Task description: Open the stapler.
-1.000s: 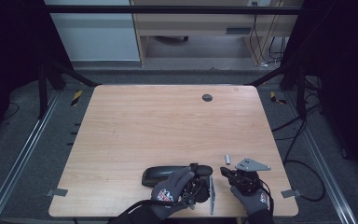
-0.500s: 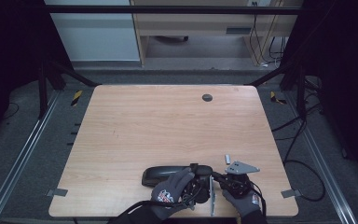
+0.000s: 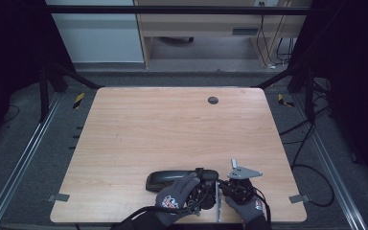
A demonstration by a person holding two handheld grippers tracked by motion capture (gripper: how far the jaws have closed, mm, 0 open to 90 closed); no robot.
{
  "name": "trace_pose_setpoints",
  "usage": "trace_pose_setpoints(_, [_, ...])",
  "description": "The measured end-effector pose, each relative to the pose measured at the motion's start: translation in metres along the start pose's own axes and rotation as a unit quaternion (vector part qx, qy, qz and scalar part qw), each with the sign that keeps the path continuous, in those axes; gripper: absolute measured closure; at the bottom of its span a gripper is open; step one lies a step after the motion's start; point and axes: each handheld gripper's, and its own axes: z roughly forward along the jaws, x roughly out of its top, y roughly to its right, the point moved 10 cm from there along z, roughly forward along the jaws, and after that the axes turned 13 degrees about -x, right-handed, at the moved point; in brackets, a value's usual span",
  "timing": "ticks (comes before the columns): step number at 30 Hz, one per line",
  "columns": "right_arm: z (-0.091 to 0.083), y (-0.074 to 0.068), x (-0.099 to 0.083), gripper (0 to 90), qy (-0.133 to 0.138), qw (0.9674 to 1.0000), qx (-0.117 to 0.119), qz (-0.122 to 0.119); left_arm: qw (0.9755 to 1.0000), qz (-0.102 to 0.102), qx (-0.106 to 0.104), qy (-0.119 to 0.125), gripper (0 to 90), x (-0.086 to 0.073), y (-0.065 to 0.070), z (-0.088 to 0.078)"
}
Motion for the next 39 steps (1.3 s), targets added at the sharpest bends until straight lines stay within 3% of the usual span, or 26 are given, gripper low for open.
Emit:
trace_pose_setpoints(8, [0.002,-0.0045,-0.0005,90.0,-0.004,0.9999,0.008,0.012,1.0,0.003,0.004,0.0,55.7,-0.0001,0.0,0.0001])
trace_pose_setpoints(39, [0.0073,-0.0101,-0.0014,90.0,-0.008,0.9997,0.02,0.013,1.0,-0.001,0.004,0.002,55.7,-0.0005,0.0001,-0.0004])
